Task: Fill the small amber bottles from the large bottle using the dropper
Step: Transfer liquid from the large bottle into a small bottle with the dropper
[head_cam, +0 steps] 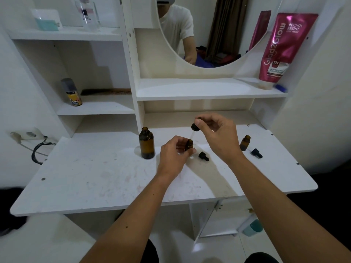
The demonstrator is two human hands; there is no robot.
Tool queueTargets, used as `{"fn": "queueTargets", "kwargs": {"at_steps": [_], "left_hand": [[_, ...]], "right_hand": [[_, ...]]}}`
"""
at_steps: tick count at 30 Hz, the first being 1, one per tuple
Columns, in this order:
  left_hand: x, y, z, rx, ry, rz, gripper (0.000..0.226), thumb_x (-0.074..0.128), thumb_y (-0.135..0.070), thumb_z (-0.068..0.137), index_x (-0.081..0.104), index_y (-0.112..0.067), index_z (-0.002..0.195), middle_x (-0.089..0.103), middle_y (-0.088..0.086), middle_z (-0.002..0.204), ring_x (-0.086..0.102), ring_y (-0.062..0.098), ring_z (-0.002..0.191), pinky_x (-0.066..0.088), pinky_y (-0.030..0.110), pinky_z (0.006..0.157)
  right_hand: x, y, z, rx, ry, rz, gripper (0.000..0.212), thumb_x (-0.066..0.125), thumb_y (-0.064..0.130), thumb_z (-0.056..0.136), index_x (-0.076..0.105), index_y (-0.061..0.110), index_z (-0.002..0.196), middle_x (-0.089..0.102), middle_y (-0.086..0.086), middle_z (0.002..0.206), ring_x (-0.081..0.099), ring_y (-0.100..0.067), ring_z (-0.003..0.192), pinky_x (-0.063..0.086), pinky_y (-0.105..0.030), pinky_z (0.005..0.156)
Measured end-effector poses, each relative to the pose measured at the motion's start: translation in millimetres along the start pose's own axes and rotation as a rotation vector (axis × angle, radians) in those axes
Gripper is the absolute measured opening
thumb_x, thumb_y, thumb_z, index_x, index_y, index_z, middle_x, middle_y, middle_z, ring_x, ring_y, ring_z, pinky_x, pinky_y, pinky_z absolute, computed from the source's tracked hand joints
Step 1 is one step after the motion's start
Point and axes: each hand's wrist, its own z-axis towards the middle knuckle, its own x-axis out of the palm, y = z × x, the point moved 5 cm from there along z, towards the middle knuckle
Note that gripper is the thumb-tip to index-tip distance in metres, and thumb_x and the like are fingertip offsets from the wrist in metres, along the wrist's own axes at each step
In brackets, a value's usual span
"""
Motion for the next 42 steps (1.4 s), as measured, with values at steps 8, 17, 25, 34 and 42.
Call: {"fn": "queueTargets", "kwargs": {"at_steps": [8,17,25,34,42], "left_hand": [[0,2,2,0.007,-0.001,0.001,0.028,0.087,-0.02,0.084,0.07,-0.022,0.106,0.075,-0.012,0.098,0.071,0.001,0.09,0.057,0.015,0.083],[-2,5,-3,-0.031,-0.017,-0.05,0.05,0.089,-0.026,0.081,0.063,-0.021,0.123,0.073,-0.01,0.11,0.071,0.007,0.099,0.059,0.021,0.088],[-29,5,-24,-0.065,-0.024,-0.077,0.052,0.088,-0.027,0.082,0.061,-0.023,0.127,0.068,-0.011,0.112,0.068,0.008,0.102,0.058,0.016,0.085],[-102,15,-53,-0.054,-0.034,-0.008,0.025,0.086,-0.035,0.084,0.073,-0.026,0.104,0.076,-0.013,0.097,0.073,0.005,0.093,0.062,0.026,0.087],[-139,28,-46,-0.12,-0.195,-0.027,0.052,0.091,-0.038,0.077,0.063,-0.028,0.119,0.07,-0.012,0.112,0.07,0.011,0.102,0.061,0.029,0.091]], "right_hand": [[-4,-2,3,0.014,-0.039,0.042,0.01,0.076,0.023,0.096,0.079,0.015,0.101,0.081,0.003,0.091,0.077,-0.017,0.092,0.059,-0.034,0.092],[-16,12,2,-0.002,-0.112,0.098,0.016,0.073,0.024,0.099,0.076,0.016,0.111,0.081,0.002,0.095,0.073,-0.006,0.076,0.046,-0.005,0.051],[0,38,4,-0.071,-0.126,0.155,0.015,0.075,0.019,0.097,0.077,0.012,0.11,0.079,0.0,0.101,0.076,-0.011,0.097,0.059,-0.027,0.095],[56,64,9,-0.076,-0.053,0.263,0.016,0.075,0.019,0.097,0.077,0.012,0.11,0.078,0.003,0.102,0.075,-0.013,0.1,0.059,-0.03,0.098],[78,79,19,-0.116,-0.051,0.244,0.017,0.074,0.019,0.097,0.077,0.01,0.112,0.078,0.002,0.101,0.074,-0.007,0.097,0.058,-0.021,0.092]]}}
